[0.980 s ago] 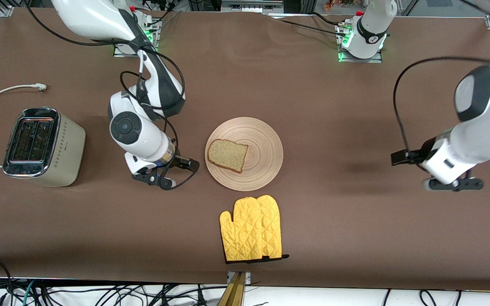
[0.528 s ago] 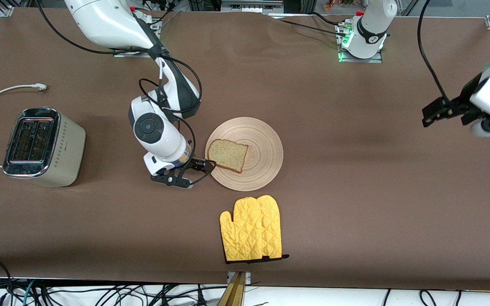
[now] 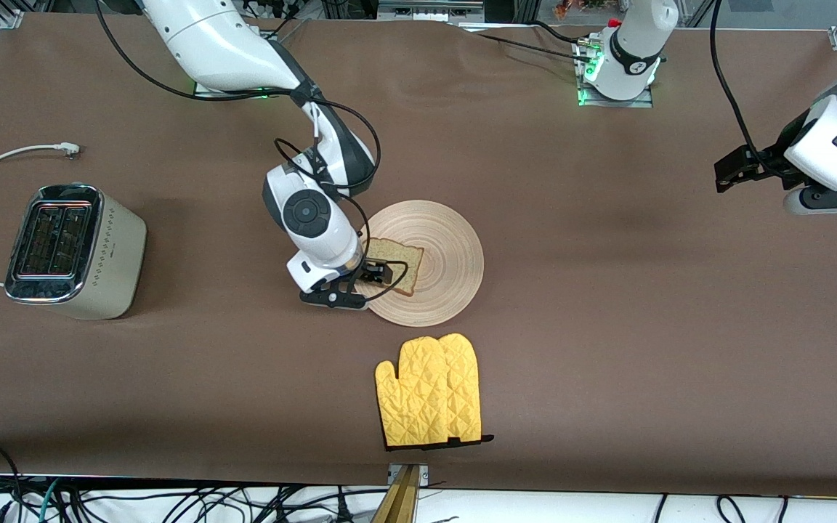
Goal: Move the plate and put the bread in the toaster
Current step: 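Raise the left gripper away while the right gripper reaches the bread, then lower the right gripper and pinch the bread slice crust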
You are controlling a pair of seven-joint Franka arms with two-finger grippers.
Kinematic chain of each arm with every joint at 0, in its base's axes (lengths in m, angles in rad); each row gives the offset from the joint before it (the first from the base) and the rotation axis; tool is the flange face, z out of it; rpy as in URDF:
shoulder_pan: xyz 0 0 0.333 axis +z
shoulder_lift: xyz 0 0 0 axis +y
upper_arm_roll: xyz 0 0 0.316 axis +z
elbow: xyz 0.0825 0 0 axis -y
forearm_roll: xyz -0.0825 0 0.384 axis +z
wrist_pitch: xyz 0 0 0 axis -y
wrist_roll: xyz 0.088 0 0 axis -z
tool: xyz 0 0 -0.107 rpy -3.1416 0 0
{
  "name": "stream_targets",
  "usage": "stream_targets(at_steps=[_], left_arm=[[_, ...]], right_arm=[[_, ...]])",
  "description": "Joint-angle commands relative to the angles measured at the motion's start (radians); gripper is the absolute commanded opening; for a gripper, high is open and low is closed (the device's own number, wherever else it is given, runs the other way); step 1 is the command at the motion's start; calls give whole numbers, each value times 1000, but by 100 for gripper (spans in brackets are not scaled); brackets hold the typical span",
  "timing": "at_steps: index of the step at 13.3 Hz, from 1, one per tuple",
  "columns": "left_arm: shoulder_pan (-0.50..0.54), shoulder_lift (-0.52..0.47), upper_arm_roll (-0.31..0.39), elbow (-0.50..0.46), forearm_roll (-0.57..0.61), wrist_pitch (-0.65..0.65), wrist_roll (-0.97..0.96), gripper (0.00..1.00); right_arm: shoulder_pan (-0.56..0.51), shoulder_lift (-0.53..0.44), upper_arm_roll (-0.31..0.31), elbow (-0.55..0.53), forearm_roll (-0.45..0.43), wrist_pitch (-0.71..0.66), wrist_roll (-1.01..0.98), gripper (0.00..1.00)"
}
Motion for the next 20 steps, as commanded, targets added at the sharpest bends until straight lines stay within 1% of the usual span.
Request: stream_targets(at_steps=[1,4,11,20], left_arm=[[-4,-8,9,4,17,-7,27,100],[-1,-5,10,4,17,-9,27,100],[-2,3,9,8,17,-7,27,100],[-2,4,9,10,17,-7,27,100]], right_arm=[[13,16,-6,28,-28,-6,9,100],[28,16,-6,26,-44,-18,7,100],[39,15,-6,25,-44,-126,3,100],[50,38,-3,25,-36,-126,10,100]])
